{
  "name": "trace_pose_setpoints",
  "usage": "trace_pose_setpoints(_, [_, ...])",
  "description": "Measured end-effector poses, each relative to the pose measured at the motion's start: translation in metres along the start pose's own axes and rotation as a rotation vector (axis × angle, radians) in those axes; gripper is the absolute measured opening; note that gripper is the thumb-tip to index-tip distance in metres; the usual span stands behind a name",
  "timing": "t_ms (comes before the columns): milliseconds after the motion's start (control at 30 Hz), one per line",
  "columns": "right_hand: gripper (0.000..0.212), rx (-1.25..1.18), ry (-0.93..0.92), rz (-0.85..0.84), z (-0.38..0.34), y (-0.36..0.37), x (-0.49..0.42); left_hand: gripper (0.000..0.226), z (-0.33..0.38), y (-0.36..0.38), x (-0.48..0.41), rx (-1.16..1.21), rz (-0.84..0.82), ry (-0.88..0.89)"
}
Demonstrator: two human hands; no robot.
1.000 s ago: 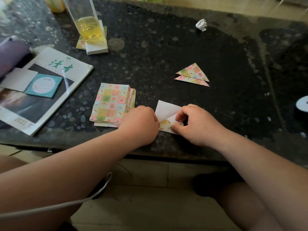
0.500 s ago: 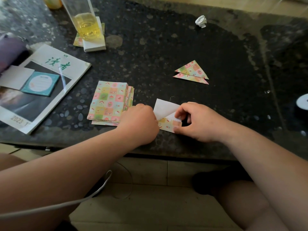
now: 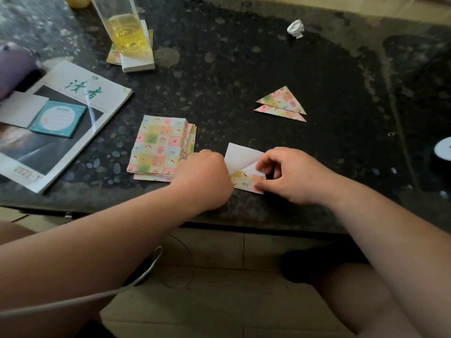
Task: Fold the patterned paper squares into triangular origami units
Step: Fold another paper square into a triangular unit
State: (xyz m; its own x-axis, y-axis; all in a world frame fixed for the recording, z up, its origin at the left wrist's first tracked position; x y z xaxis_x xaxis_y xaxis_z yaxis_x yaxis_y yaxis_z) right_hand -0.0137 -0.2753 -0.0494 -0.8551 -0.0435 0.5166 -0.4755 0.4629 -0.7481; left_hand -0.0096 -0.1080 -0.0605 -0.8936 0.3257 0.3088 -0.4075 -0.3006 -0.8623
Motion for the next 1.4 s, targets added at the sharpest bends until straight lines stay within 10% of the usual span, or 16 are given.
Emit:
trace_pose_setpoints(733, [0.028, -0.016, -0.025, 0.019, 0.002, 0.001, -0.001, 0.020, 0.020, -0.008, 0.017, -0.153, 0.088, 0.123])
trace_pose_setpoints(933, [0.026, -0.008, -0.039, 0.010, 0.000, 0.001, -0.004, 0.057, 0.072, 0.018, 0.065, -0.348, 0.174, 0.544])
trace_pose_setpoints(1400, [0.030, 0.012, -0.035, -0.021, -0.001, 0.000, -0.004, 0.101, 0.074, 0.049, 0.076, -0.498, 0.016, 0.389])
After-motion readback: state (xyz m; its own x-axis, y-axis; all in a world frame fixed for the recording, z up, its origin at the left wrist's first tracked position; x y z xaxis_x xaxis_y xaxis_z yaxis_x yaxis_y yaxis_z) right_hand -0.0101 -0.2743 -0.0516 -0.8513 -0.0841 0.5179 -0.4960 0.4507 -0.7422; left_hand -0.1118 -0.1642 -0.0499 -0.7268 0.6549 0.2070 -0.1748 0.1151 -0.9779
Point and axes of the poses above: each hand's wrist, its own x-axis away from the middle knuckle, its own y-axis out of the palm, z = x × y, the point moved 8 cm from there along -x, towards the middle knuckle, and after that the axes turned 9 degrees about y, right-handed, at the moved point
